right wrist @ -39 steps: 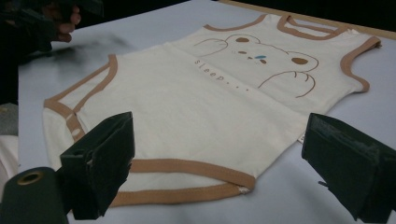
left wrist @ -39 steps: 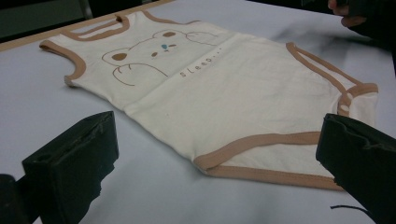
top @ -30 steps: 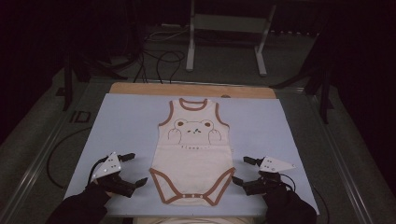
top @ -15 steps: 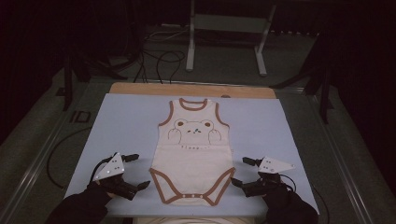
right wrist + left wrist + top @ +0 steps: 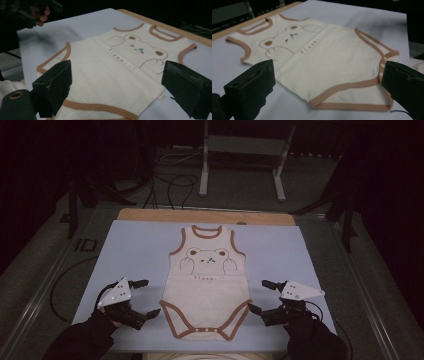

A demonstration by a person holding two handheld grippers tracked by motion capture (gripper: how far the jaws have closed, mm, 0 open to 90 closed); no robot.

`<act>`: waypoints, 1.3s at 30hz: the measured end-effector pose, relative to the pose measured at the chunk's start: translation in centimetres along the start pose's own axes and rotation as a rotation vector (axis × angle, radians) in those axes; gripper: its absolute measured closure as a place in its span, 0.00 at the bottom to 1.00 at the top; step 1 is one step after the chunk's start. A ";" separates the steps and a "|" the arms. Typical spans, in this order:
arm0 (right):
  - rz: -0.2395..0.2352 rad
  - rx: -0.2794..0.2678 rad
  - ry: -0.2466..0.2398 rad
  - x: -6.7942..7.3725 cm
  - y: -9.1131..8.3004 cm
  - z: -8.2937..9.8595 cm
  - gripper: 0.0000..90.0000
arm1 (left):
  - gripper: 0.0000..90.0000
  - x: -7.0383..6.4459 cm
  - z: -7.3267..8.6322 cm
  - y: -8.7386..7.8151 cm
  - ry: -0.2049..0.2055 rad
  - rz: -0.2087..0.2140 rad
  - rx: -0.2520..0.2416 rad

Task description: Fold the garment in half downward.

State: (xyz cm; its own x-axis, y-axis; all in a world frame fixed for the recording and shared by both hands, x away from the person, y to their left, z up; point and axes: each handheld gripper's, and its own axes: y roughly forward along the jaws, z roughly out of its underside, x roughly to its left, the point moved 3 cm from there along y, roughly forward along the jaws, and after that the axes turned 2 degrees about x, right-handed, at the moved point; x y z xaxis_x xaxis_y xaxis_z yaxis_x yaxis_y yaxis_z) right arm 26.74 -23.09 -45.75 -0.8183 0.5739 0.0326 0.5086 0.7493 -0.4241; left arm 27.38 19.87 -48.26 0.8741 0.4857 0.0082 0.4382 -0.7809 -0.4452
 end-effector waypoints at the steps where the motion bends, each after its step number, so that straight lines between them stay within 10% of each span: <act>1: 0.008 0.001 -0.010 -0.1 0.0 -0.3 0.11 | 0.00 0.1 -0.3 -0.1 0.003 -0.001 0.001; 39: 0.116 0.034 -0.016 -4.4 4.0 -4.5 0.11 | 0.00 4.4 -4.5 2.3 -0.007 -0.031 0.074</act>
State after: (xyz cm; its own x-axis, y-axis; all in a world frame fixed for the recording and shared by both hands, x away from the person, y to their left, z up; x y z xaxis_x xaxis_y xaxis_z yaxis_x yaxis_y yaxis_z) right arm 33.60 -21.13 -43.57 -0.7587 0.6507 -0.0327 0.5910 0.6662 -0.4548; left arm 33.19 18.48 -45.16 0.8586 0.5123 0.0168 0.4482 -0.7345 -0.5095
